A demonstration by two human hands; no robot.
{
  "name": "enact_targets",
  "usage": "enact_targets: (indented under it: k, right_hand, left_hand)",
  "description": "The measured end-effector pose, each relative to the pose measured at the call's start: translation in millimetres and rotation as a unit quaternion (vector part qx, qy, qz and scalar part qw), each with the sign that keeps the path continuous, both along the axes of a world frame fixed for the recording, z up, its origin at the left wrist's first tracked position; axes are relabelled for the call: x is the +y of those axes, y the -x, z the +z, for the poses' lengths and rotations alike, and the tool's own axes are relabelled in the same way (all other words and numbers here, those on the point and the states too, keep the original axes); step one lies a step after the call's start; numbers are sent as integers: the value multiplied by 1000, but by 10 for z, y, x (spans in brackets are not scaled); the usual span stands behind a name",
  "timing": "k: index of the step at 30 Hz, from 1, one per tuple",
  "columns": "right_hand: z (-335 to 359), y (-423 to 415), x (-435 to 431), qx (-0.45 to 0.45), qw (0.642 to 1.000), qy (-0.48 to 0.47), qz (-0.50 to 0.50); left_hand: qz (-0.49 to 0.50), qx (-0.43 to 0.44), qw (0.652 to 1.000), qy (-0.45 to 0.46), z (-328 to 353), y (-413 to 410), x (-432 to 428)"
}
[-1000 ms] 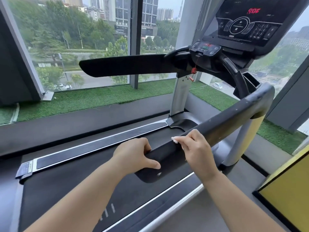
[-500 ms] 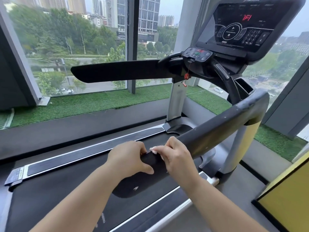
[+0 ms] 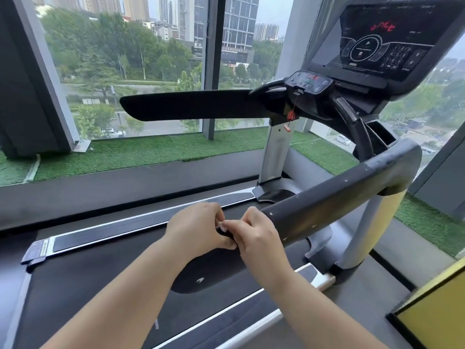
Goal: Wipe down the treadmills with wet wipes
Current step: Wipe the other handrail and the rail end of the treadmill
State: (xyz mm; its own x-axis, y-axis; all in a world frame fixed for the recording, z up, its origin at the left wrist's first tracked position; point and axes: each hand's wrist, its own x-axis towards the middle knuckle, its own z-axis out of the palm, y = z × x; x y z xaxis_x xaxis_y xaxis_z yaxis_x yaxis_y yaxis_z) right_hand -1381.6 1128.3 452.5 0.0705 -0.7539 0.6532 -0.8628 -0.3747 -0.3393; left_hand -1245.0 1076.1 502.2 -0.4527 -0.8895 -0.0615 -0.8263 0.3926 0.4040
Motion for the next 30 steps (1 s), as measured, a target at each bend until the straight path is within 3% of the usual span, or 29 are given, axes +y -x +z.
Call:
enact_targets:
  k: [7,11,13,16,20,26,30]
  right_hand:
    - [49,516,-83,32,998,29,-51]
    - [131,751,-72,-64,987,54,-136]
    - [160,582,-29,-94,988,59,-106]
    - [79,242,3,-39,998,33,-32]
    - [-51,349,-56,-10,1000,26,-15]
    - [29,722,-90,22,998,35,-45]
    - [78,893,-78,-24,991,58,-116]
  left_hand:
    - [-3,0,1000,-21,-26,-36,-3]
    - [-14,-15,1000,-22,-5,-14,-11]
    - [-27,-23,999,-14,22,40,-16]
    - [-26,-13,1000,5,28,188,10]
    - [-17,-30,999,8,-23,252,6]
    - [-22,-26,999,-13,-28,216,-8]
    - [-22,-31,999,-16,-14,214,0]
